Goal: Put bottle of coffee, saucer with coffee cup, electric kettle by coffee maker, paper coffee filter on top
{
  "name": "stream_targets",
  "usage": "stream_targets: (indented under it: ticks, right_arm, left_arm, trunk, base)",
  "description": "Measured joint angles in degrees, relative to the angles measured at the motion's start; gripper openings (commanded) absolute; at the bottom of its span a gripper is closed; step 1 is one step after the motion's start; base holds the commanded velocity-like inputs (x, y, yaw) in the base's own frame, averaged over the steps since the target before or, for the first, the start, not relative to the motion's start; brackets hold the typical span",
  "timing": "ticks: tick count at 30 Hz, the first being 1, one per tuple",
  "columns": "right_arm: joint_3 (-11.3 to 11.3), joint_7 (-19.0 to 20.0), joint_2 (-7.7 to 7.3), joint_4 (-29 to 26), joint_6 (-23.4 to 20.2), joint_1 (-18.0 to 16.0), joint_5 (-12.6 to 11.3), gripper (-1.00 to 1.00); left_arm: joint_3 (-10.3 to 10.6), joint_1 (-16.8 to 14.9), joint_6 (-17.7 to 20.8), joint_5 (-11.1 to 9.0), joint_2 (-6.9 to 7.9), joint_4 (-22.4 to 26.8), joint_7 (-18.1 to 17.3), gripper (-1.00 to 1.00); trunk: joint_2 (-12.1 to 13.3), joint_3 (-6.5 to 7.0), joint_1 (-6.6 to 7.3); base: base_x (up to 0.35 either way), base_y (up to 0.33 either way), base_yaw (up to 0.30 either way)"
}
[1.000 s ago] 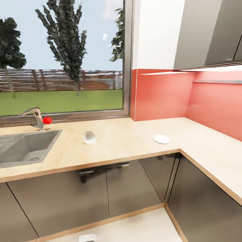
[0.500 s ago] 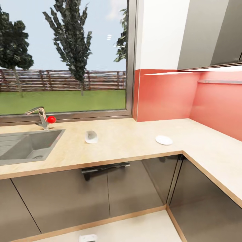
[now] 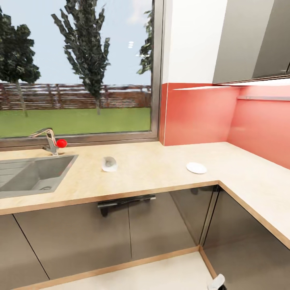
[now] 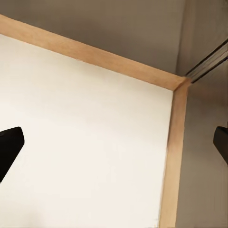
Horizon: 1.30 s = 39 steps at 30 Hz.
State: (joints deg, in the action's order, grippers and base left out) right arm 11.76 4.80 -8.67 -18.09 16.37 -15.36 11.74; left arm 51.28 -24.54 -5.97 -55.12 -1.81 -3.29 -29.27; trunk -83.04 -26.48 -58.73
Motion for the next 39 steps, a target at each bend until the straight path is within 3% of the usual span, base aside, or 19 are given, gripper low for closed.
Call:
stream_targets:
  ticks: [3, 6, 7, 9, 11, 14, 21, 27, 30, 35, 39]
  right_arm:
    - [-0.1, 5.5, -0.70, -0.3, -0.2, -2.0, -0.2, 1.00]
    - [-0.2, 9.8, -1.28, -0.4, -2.8, -4.2, -0.6, 1.00]
    - [-0.3, 12.1, -1.42, -0.5, -4.8, -5.6, -0.7, 1.00]
    - [-0.3, 13.9, -1.45, -0.6, -6.0, -7.1, -0.7, 1.00]
    - [-0.3, 14.5, -1.44, -0.6, -6.5, -7.8, -0.7, 1.00]
    - [-0.2, 14.5, -1.30, -0.6, -6.5, -8.0, -0.6, 1.00]
    - [-0.2, 14.4, -1.48, -1.3, -6.2, -8.1, -0.5, 1.00]
    - [-0.3, 14.7, -1.59, -3.2, -6.4, -8.1, -0.4, 1.00]
    - [-0.3, 14.7, -1.60, -3.9, -6.4, -8.1, -0.4, 1.00]
    - [-0.3, 14.7, -1.61, -4.7, -6.4, -8.1, -0.3, 1.00]
    - [-0.5, 14.7, -2.58, -10.8, -8.3, -8.1, -0.4, 1.00]
  left_arm:
    - [-1.4, 0.0, 0.2, -0.8, 3.33, 3.1, -9.9, 1.00]
    - [-2.4, 0.0, 1.8, -2.9, 5.79, 8.8, -12.0, 1.00]
    - [-2.6, 0.0, 3.8, -3.6, 7.07, 13.5, -12.3, 1.00]
    - [-2.4, 0.0, 6.6, -3.8, 8.13, 20.5, -12.3, 1.00]
    - [-2.3, 0.0, 8.2, -3.9, 8.52, 25.1, -12.1, 1.00]
    - [-2.7, 0.0, 8.7, -3.8, 8.74, 27.1, -11.9, 1.00]
    - [-6.6, -0.1, 8.7, -3.3, 8.79, 30.1, -11.8, 1.00]
    - [-9.4, -0.1, 8.8, -3.2, 11.60, 40.9, -11.5, 1.00]
    - [-10.1, -0.1, 8.8, -3.2, 11.83, 44.9, -11.4, 1.00]
    - [-14.5, -0.1, 8.7, -3.2, 11.71, 48.3, -10.8, 1.00]
    - [-15.5, -0.1, 8.4, -3.2, 11.40, 51.1, -10.8, 1.00]
  trunk:
    - [0.0, 0.00, 0.00]
    - [0.0, 0.00, 0.00]
    - [0.0, 0.01, 0.00]
    - [0.0, 0.00, 0.00]
    - [0.0, 0.00, 0.00]
    - [0.0, 0.00, 0.00]
    - [0.0, 0.00, -0.03]
    - [0.0, 0.00, -0.04]
    - [0.0, 0.00, -0.03]
    - [0.0, 0.00, -0.01]
    - [0.0, 0.00, 0.00]
  base:
    - [0.000, 0.000, 0.000]
    - [0.000, 0.000, 0.000]
    - [0.000, 0.000, 0.000]
    - [0.000, 0.000, 0.000]
    - [0.000, 0.000, 0.000]
    - [-0.025, 0.000, 0.000]
    - [-0.288, 0.000, 0.000]
    - [-0.339, 0.000, 0.000]
    - [-0.295, 0.000, 0.000]
    - [-0.172, 0.000, 0.000]
    - [-0.024, 0.000, 0.000]
